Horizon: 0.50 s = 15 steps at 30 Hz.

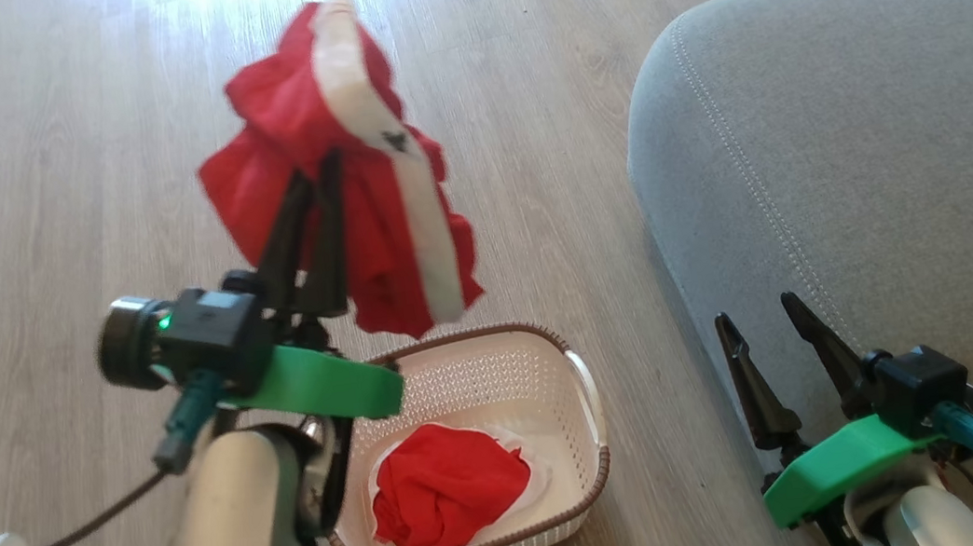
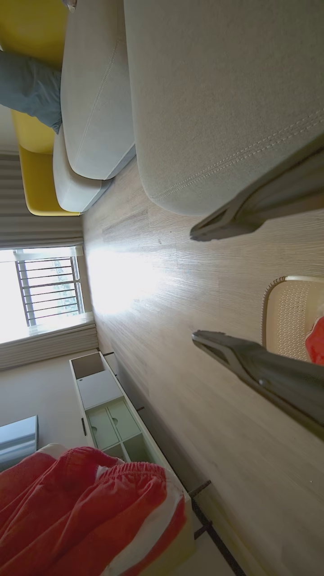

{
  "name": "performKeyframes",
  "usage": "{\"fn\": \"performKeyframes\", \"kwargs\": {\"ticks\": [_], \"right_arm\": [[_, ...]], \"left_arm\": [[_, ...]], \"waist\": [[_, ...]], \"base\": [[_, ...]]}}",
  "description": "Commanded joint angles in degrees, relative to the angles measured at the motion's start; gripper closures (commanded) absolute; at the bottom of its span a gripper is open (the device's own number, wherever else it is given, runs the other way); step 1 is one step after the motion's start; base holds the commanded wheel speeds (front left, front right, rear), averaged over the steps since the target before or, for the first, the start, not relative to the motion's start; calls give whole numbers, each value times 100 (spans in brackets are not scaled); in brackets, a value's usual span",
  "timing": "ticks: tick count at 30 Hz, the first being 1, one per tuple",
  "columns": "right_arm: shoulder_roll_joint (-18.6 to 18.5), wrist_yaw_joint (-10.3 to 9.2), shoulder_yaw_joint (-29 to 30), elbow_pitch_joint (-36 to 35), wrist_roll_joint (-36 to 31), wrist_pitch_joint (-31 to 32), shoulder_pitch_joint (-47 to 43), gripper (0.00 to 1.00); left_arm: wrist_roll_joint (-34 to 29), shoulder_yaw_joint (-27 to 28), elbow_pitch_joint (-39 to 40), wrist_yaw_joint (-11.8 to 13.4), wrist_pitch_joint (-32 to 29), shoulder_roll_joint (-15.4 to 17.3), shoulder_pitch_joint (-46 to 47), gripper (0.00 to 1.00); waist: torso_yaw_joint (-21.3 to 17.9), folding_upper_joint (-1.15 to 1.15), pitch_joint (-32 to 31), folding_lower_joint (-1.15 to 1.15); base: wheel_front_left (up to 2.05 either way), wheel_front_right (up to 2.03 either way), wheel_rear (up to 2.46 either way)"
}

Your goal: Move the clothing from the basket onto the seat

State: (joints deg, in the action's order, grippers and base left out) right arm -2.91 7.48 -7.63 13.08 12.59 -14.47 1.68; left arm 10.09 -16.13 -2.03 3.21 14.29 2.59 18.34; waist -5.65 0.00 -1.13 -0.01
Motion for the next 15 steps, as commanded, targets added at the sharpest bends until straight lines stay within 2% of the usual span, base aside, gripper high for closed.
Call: {"fn": "performKeyframes", "kwargs": {"ticks": [1, 12, 15], "right_arm": [[3, 1, -120, -227, -45, -52, 141, 0], [3, 1, -96, -273, -124, -52, 83, 0], [3, 1, -86, -282, -129, -52, 83, 0]], "left_arm": [[26, 50, 264, 22, 71, 31, 216, 100], [92, -727, 402, -34, 71, 30, 18, 100], [30, -959, 192, -134, 71, 30, -114, 100]], "waist": [[17, 0, -7, 1], [93, 0, 5, 1], [96, 0, 4, 1]], "base": [[0, 0, 0], [0, 0, 0], [0, 0, 0]]}}
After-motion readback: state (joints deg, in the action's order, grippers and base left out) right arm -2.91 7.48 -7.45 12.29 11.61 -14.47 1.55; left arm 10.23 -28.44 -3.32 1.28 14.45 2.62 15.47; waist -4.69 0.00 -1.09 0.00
